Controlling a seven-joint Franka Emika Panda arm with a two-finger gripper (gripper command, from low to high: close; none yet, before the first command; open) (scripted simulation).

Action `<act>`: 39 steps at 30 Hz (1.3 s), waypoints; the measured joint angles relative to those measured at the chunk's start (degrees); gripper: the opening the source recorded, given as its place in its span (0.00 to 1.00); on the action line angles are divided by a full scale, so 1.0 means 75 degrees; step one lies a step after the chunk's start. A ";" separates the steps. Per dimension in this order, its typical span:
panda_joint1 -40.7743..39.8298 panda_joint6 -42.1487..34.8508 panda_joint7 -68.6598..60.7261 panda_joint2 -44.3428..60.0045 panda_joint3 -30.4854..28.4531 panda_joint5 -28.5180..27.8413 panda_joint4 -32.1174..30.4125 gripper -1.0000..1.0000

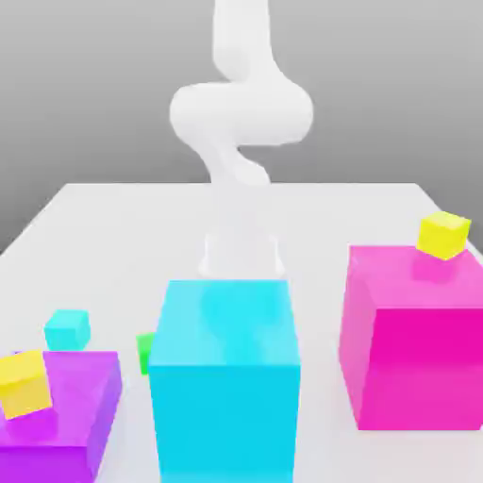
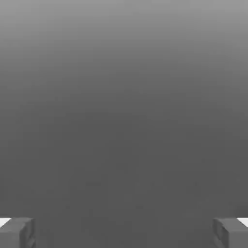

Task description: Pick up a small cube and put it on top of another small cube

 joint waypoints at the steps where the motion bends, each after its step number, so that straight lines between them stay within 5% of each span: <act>1: -0.0214 0.0192 0.0249 0.0298 -0.0112 0.0023 -0.0187 0.50; 19: -0.3762 0.3517 0.4636 0.5405 -0.2193 0.0130 -0.3366 0.50; 26: -0.4900 0.5008 0.3685 0.7346 -0.0863 0.1734 -0.3203 0.50; 27: -0.5099 0.5182 0.3602 0.7554 -0.0635 0.1848 -0.3167 0.00; 34: -0.5140 0.5210 0.3593 0.7573 -0.0588 0.1864 -0.3163 0.00; 39: -0.4693 0.4259 0.4497 0.6365 -0.1335 0.0636 -0.3399 0.00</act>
